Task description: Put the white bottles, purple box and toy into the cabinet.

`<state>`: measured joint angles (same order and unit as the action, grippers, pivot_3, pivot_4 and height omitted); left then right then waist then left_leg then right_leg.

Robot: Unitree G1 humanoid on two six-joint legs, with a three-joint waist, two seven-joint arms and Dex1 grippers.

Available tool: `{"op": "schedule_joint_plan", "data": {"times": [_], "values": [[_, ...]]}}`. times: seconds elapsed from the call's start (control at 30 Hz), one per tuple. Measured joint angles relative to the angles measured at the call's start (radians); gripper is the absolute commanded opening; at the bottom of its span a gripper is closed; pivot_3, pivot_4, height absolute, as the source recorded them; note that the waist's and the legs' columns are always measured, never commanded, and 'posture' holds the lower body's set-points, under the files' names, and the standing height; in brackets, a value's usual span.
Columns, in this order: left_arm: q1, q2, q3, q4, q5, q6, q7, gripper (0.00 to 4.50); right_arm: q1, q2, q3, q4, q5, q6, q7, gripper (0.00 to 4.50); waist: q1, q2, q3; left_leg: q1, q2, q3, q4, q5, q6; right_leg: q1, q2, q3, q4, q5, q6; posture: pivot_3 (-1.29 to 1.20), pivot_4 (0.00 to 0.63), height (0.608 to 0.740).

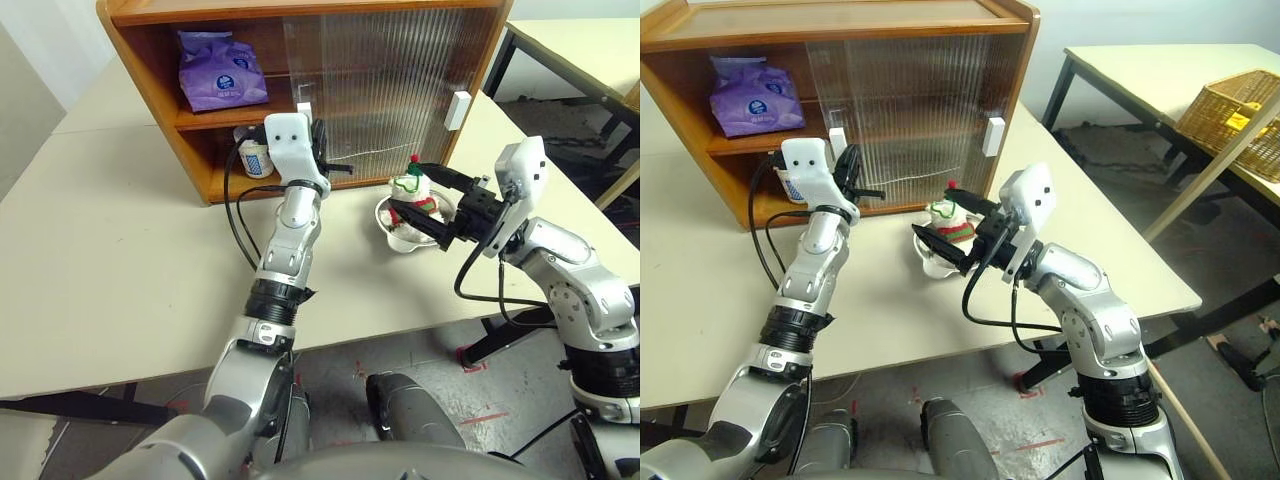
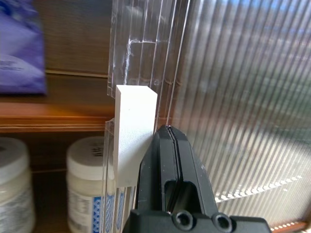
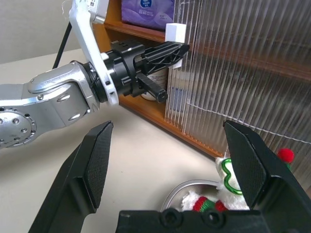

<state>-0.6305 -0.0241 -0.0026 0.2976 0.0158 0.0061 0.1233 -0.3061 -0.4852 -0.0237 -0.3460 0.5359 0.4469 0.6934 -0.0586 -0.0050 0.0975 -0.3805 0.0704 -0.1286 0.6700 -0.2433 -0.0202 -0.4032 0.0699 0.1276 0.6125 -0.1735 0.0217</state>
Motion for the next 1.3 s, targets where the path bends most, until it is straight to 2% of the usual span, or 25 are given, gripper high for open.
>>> {"op": "schedule_joint_plan", "data": {"times": [0.63,0.8,0.9,1.3], "values": [[0.011,0.071,0.068,-0.007,0.005,0.012,0.094,0.04,-0.004,0.003,0.000,0.012,-0.001,-0.004,0.010,4.50,-0.004,0.000,0.000,0.004,0.000,0.000,-0.003,0.000,0.000,-0.001,0.000,0.000,0.000,0.000,0.000,-0.08,0.087,0.740],[0.028,0.093,0.094,-0.029,0.016,0.027,0.113,0.04,-0.007,0.003,0.000,0.013,-0.001,-0.004,0.011,4.50,-0.004,-0.001,0.001,0.006,-0.001,0.000,-0.004,-0.003,-0.005,-0.001,0.000,0.001,0.000,0.000,0.000,-0.07,0.089,0.740],[0.034,0.105,0.104,-0.038,0.016,0.034,0.114,0.04,-0.008,0.003,0.000,0.014,-0.001,-0.004,0.012,4.50,-0.003,-0.001,0.001,0.008,-0.002,-0.001,-0.005,-0.007,-0.011,-0.001,0.000,0.003,0.000,0.000,0.000,-0.06,0.088,0.740],[0.060,0.165,0.150,-0.053,0.016,0.035,0.119,0.04,-0.030,0.003,0.001,0.047,-0.001,-0.005,0.034,4.50,0.001,-0.005,0.005,0.015,-0.015,-0.003,-0.010,-0.009,-0.015,-0.001,0.000,0.022,0.000,0.000,0.000,-0.04,0.092,0.740]]}}
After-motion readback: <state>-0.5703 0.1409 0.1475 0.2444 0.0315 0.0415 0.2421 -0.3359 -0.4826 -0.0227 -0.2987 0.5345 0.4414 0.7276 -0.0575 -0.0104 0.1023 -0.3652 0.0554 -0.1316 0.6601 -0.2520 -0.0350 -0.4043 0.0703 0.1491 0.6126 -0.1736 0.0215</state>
